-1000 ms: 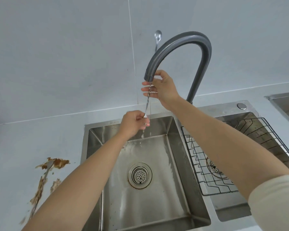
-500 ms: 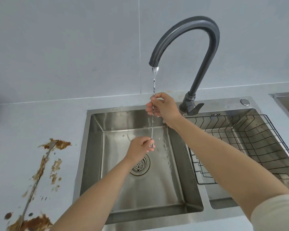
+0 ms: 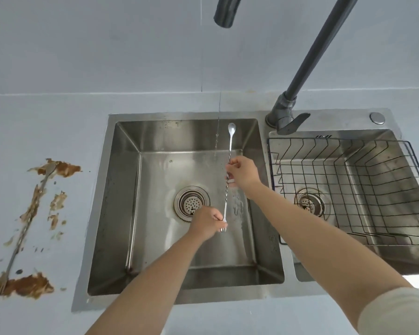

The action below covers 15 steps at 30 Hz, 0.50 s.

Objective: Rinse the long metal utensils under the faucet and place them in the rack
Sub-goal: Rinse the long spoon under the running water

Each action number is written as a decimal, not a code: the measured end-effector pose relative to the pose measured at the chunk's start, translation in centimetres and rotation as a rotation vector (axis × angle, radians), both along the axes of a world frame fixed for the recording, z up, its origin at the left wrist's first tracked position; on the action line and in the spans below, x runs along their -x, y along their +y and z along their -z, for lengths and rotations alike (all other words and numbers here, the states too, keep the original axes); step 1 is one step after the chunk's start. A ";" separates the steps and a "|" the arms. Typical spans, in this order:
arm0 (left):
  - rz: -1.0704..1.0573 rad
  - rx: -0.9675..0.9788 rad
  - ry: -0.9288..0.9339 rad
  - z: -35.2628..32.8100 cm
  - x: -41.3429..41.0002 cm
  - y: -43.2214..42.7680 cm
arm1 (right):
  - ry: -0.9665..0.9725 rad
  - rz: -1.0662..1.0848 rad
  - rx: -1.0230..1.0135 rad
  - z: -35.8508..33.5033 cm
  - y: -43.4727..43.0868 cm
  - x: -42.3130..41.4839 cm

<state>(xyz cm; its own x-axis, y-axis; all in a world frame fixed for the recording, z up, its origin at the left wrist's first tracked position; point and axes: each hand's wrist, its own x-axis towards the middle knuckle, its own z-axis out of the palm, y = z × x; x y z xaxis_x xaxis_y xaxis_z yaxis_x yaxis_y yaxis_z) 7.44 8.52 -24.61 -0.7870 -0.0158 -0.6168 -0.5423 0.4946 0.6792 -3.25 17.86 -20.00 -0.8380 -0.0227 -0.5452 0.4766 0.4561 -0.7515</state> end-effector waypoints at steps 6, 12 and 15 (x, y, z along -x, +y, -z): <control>0.066 0.039 -0.257 3.4 -0.7 3.4 | -0.136 -0.190 -0.242 5.4 0.9 -0.3; 0.281 0.176 -0.397 5.8 -0.8 5.2 | -0.142 -0.354 -0.561 9.4 2.0 -0.9; 0.388 0.260 -0.407 6.7 -0.6 6.2 | -0.104 -0.364 -0.626 10.4 2.0 -1.3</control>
<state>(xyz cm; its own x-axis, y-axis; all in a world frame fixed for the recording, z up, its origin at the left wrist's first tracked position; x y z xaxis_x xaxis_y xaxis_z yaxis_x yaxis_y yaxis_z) 8.06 14.72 -31.30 -0.4681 0.0345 -0.8830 -0.4795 0.8294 0.2866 -1.95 19.89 -30.37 -0.7800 0.0520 -0.6236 0.2675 0.9286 -0.2571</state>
